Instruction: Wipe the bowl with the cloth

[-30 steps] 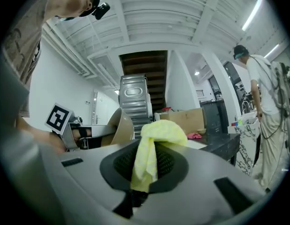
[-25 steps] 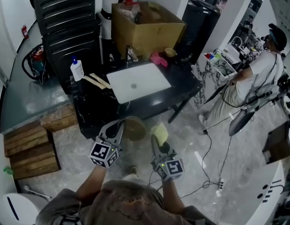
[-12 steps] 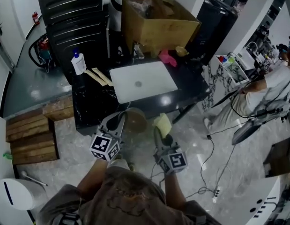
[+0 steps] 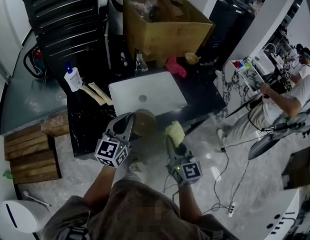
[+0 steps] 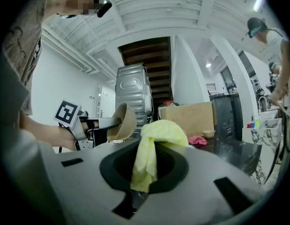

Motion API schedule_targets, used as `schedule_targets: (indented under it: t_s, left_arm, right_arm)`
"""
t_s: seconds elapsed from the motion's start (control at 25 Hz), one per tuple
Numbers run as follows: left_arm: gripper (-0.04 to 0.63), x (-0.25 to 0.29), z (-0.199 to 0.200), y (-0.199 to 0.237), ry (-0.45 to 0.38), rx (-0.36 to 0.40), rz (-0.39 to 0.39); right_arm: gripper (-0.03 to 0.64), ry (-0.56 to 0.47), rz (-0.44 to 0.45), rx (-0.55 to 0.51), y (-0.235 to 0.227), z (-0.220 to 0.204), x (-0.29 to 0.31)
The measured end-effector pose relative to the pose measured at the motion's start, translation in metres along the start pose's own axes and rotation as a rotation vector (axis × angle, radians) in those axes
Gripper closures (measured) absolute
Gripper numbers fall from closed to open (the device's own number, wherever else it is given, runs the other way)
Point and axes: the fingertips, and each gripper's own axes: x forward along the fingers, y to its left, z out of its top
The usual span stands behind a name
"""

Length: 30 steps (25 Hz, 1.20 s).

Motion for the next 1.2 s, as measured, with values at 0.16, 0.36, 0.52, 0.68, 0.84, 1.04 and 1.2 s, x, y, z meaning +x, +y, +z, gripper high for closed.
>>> schedule_targets:
  t_s: [0.16,0.36,0.52,0.68,0.84,1.04,1.2]
  left_arm:
    - [0.575,0.047,0.002,0.019,-0.006,-0.009,0.0]
    - [0.575,0.101,0.008,0.046,-0.006,-0.002,-0.002]
    - [0.575,0.135,0.013,0.067,-0.005,0.012,-0.014]
    - [0.575,0.161,0.014,0.081,0.022,0.033,-0.05]
    - [0.575,0.179,0.017,0.095,0.057,0.057,-0.062]
    - [0.575,0.191,0.027,0.114,0.07,0.067,0.02]
    - [0.575,0.206,0.04,0.123,0.079,0.11,0.045]
  right_arm:
    - [0.598,0.015,0.004,0.008,-0.03,0.006,0.035]
    - [0.598,0.026,0.03,-0.015,-0.058,0.02,0.086]
    - [0.598,0.034,0.034,-0.042,-0.079,0.029,0.121]
    - [0.598,0.055,0.053,-0.068,-0.094,0.031,0.148]
    - [0.598,0.089,0.071,-0.114,-0.116,0.033,0.172]
    - [0.598,0.105,0.106,-0.137,-0.136,0.043,0.199]
    - [0.598,0.121,0.156,-0.151,-0.147,0.048,0.22]
